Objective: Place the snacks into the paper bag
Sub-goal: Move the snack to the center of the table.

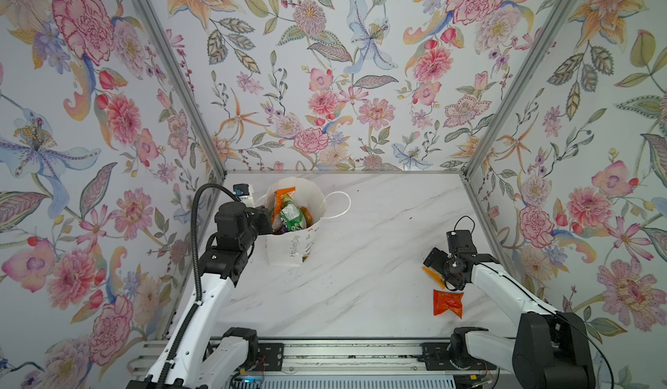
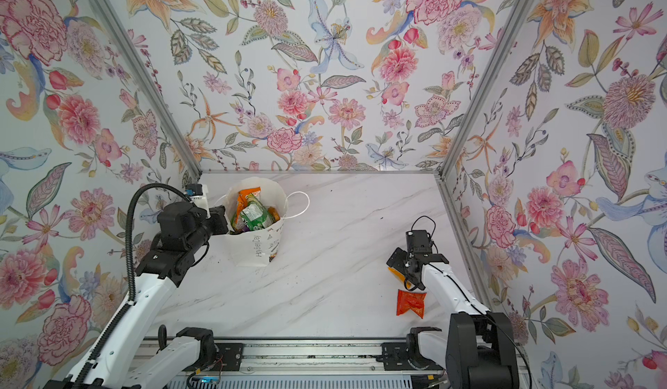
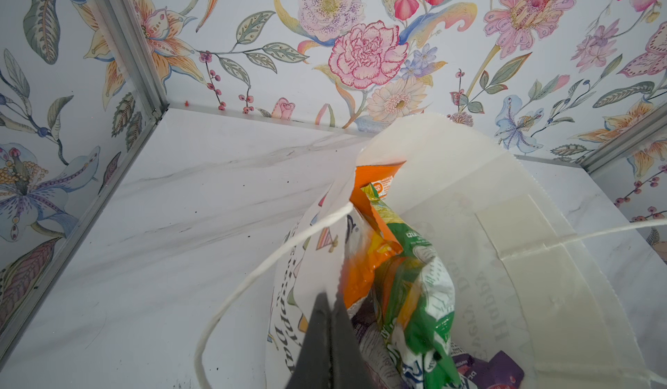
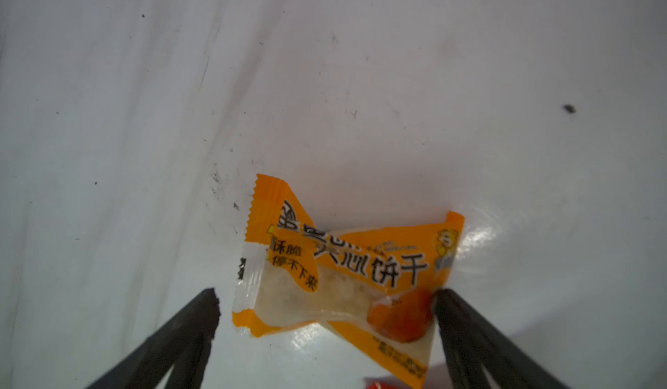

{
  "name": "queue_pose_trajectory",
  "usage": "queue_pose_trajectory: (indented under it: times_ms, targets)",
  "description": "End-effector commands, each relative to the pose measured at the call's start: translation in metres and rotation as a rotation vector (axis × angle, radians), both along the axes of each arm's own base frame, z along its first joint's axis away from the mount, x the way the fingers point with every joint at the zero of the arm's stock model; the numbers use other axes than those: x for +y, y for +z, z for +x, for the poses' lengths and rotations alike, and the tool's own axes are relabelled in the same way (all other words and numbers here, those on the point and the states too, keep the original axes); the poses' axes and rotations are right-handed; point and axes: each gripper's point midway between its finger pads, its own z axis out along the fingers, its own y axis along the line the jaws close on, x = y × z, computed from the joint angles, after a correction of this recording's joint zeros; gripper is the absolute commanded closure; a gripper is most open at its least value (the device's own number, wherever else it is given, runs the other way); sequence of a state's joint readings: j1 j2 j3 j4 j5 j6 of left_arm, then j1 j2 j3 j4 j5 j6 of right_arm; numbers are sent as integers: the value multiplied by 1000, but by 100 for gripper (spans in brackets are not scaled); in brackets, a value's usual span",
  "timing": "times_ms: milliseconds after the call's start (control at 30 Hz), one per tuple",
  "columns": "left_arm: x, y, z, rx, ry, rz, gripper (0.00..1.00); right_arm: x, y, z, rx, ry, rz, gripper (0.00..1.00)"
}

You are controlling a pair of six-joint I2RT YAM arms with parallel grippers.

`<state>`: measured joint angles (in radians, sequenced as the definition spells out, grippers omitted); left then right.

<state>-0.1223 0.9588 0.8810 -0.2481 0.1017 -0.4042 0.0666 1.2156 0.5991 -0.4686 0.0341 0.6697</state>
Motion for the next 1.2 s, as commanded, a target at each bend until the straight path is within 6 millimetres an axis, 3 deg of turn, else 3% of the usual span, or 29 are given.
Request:
queue_pose_trajectory:
  times_ms: [0,200,500,700,867,967,1167]
  targets:
    - [1,1,-1,-14,-6,-3,100,9,-5,4,14,50,-13,5]
    - [2,1,-1,-13,-5,-2,100,49,-10,20,26,178,18,7]
    - [2,1,-2,-13,-2,-2,100,131,-14,38,47,388,64,7]
    - [3,1,-2,-13,-1,0,100,180,-11,39,73,573,52,7]
    - [2,0,-1,-11,-2,0,100,223,4,35,57,695,114,8]
    - [3,1,-2,-14,2,2,100,227,19,39,7,774,90,12]
    - [2,1,-1,-13,-2,1,100,204,50,51,-53,997,-191,13]
